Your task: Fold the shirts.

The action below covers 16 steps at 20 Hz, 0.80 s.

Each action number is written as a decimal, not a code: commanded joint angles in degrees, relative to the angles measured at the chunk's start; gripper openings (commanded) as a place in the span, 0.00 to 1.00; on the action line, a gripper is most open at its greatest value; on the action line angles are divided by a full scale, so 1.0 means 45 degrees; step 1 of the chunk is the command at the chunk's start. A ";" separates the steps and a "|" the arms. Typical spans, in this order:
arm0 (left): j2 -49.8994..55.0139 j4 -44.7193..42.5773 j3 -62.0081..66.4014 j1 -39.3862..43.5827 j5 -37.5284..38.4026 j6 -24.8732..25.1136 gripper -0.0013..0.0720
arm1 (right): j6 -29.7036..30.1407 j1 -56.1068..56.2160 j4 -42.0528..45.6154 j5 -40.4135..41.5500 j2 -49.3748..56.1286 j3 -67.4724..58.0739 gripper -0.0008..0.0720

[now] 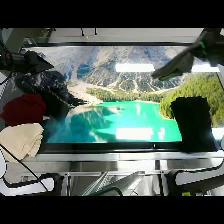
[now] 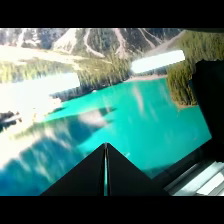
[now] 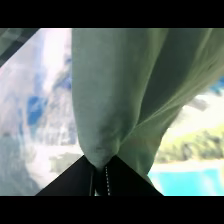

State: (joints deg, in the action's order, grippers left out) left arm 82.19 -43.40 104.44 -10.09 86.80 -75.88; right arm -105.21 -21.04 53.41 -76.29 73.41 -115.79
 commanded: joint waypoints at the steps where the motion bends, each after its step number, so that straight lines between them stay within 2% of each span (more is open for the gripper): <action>1: -0.0005 -0.0015 -0.0005 0.0457 -0.0165 0.0005 0.04 | -0.2531 -0.1651 0.1768 -0.2429 -0.0452 -0.0131 0.04; 3: -0.0005 -0.0015 -0.0005 0.0675 -0.0214 0.0005 0.04 | -0.3211 -0.2074 0.4085 -0.3546 -0.1117 -0.0078 0.04; 6: -0.0005 0.0000 -0.0005 0.0869 -0.0219 0.0015 0.04 | -0.3298 -0.2443 0.7587 -0.6013 -0.2157 0.0549 0.04; 8: 0.0010 -0.0015 -0.0005 0.0991 -0.0228 0.0015 0.04 | -0.3293 -0.2637 0.9151 -0.6445 -0.3002 0.1384 0.04; 12: 0.0024 -0.0073 -0.0005 0.1185 -0.0160 0.0015 0.04 | -0.3133 -0.3589 0.9418 -0.6484 -0.4284 0.2943 0.04; 16: 0.0044 -0.0097 -0.0005 0.1452 0.0010 0.0185 0.04 | -0.3104 -0.3891 0.9525 -0.5974 -0.5591 0.5911 0.04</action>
State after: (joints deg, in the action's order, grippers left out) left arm 82.30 -43.79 104.44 -4.29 86.30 -75.57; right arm -119.17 -37.34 94.32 -103.85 52.25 -97.65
